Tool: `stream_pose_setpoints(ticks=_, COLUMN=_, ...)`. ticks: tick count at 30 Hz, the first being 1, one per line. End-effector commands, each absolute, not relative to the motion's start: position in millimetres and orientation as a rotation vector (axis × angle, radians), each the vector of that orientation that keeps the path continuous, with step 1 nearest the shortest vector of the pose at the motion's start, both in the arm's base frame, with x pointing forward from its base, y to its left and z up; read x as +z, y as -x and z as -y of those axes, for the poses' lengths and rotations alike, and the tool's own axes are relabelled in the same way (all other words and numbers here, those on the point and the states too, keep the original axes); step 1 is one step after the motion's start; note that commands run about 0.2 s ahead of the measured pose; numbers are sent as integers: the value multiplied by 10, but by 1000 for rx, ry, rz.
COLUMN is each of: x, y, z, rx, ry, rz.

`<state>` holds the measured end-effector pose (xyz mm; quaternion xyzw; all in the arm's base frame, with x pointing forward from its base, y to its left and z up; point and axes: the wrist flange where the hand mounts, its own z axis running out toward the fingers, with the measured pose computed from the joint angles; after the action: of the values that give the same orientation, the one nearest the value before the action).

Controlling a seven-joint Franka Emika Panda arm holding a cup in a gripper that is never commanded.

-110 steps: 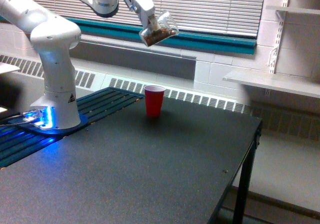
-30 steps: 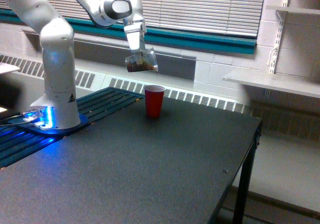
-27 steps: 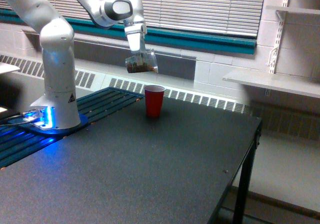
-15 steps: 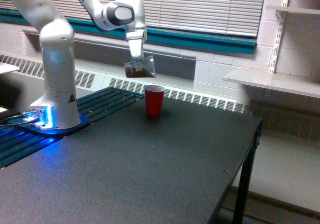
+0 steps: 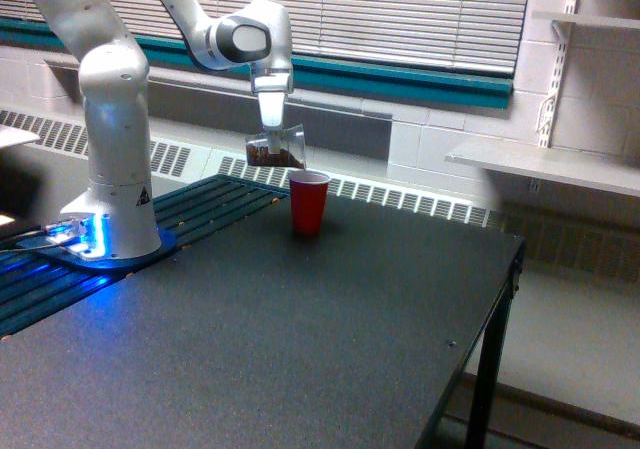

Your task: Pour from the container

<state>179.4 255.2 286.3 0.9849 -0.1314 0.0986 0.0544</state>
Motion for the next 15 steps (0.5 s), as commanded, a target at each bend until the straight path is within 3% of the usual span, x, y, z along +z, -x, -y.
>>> stream_pose_setpoints(ticks=1, x=2682, y=-1757, z=-2454, rx=236, ry=-2977, rz=321)
stream_pose_setpoints(ticks=14, x=2530, y=-1705, z=-2483, rx=210, ry=-2952, rz=223)
stream_pose_setpoints(ticks=15, x=2459, y=-1555, z=-2576, rx=211, ry=-2950, rz=212)
